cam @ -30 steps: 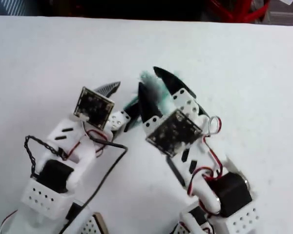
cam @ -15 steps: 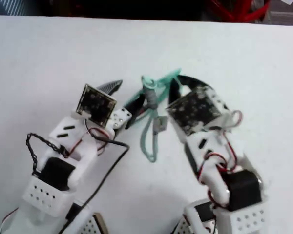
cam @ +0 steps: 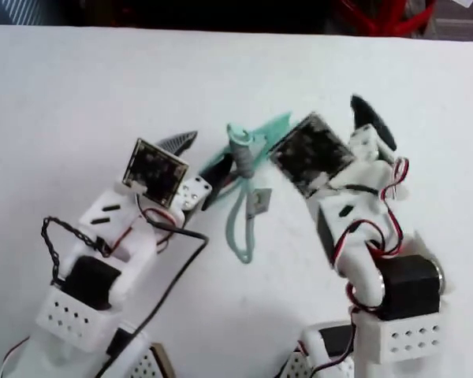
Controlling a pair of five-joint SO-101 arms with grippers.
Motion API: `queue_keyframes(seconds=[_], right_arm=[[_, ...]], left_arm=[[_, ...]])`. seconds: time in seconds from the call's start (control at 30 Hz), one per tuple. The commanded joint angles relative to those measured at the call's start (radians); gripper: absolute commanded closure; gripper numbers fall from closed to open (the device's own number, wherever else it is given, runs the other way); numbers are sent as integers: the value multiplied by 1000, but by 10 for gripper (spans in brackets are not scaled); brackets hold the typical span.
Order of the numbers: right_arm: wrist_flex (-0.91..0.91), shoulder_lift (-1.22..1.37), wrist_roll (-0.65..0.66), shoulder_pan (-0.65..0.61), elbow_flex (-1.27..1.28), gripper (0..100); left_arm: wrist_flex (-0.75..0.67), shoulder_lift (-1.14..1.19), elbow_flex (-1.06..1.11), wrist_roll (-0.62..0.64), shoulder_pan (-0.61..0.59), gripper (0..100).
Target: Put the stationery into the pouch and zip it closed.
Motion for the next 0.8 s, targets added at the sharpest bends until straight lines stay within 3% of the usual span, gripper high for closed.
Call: queue_keyframes(seconds=[0.0, 0.33, 0.6, 0.77], right_arm=[[42, 5, 209, -79, -41, 729], [150, 111, 473, -122, -43, 729], [79, 156, 500, -97, -146, 724], [79, 185, 617, -97, -115, 646]], left_arm=[[14, 5, -3, 3, 8, 779], [14, 5, 5, 2, 4, 779], [14, 7, 5, 2, 10, 779], [14, 8, 5, 2, 12, 779]])
